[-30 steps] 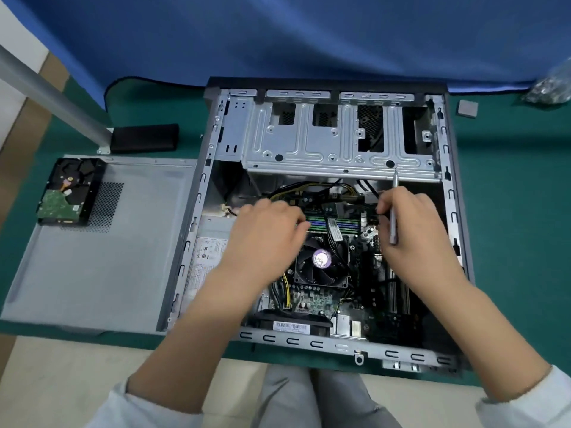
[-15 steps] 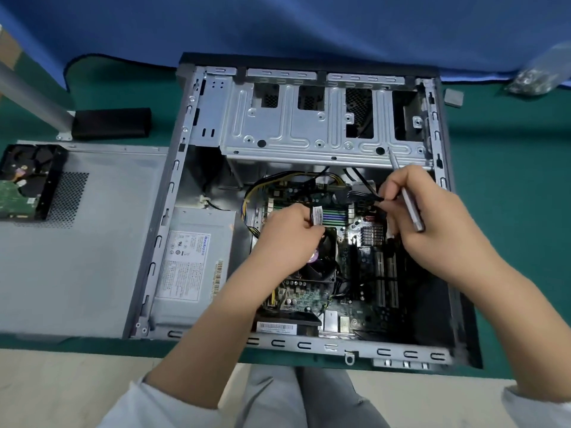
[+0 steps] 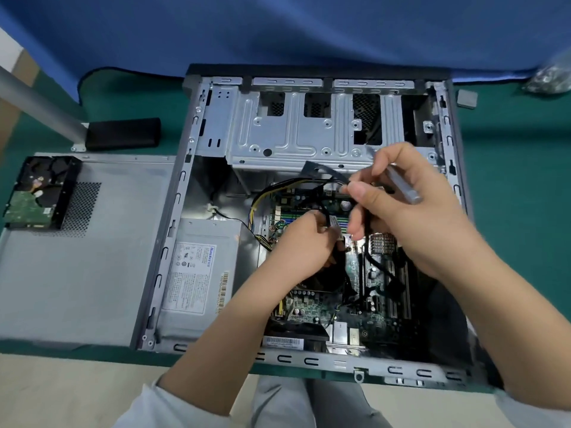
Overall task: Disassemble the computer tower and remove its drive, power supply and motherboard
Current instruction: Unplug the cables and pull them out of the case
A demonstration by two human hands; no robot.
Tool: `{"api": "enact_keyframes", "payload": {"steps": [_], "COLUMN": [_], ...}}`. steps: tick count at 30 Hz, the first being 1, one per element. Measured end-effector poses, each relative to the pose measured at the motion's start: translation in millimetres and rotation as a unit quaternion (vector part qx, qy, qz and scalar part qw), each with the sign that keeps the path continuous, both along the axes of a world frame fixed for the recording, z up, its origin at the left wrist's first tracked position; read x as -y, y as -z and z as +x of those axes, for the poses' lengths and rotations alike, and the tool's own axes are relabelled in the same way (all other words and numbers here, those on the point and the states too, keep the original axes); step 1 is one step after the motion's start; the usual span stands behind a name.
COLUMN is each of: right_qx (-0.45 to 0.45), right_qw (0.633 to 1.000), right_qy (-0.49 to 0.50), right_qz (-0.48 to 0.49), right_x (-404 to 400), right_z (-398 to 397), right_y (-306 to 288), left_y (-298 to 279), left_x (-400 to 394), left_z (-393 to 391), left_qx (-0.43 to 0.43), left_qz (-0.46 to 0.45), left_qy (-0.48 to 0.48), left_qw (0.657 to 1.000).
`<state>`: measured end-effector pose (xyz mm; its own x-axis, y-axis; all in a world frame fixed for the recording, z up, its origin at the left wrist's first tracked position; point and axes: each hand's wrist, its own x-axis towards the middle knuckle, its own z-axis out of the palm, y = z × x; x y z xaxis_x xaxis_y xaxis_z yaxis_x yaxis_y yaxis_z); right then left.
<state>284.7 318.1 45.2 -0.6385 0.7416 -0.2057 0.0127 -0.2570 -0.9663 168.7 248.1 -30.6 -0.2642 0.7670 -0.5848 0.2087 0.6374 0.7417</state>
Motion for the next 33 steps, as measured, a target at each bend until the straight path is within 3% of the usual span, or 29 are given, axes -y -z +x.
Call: {"api": "enact_keyframes", "payload": {"steps": [4,7,11,15,20,23,27,29,33], "right_qx": [-0.030,-0.073,-0.044,0.035,0.008,0.074,0.183,0.193,0.153], "right_qw": [0.998,0.992,0.996,0.999,0.997,0.984,0.932,0.926,0.960], "right_qy": [0.058,0.093,0.075,0.017,0.016,-0.045,-0.144,-0.161,-0.105], "right_qz": [-0.011,-0.034,-0.021,0.029,0.068,0.154,0.277,0.282,0.210], "right_x": [-11.5,-20.2,-21.6,-8.8,3.2,7.2,10.1,8.8,-11.1], "right_z": [16.8,22.4,19.0,14.8,8.4,3.3,-7.2,-11.7,-10.5], "right_y": [-11.6,-19.2,-14.9,-0.2,13.9,15.8,20.5,21.1,18.2], "left_y": [6.0,5.0,-3.5,-17.2,-32.9,-37.2,-41.2,-41.0,-39.0], "left_x": [12.4,13.9,11.2,8.0,10.8,15.8,15.7,14.4,17.9], "left_z": [-2.0,-15.3,-21.2,-19.6,-43.2,-51.7,-49.9,-51.8,-55.1], "left_qx": [-0.097,-0.136,0.019,0.251,0.396,0.430,0.368,0.336,0.336], "left_qz": [0.018,0.027,0.041,0.038,0.021,0.021,0.036,0.033,0.045], "left_qy": [-0.008,-0.085,-0.156,-0.222,-0.163,-0.126,-0.087,-0.071,-0.064], "left_qw": [0.995,0.987,0.987,0.941,0.903,0.894,0.925,0.939,0.939]}}
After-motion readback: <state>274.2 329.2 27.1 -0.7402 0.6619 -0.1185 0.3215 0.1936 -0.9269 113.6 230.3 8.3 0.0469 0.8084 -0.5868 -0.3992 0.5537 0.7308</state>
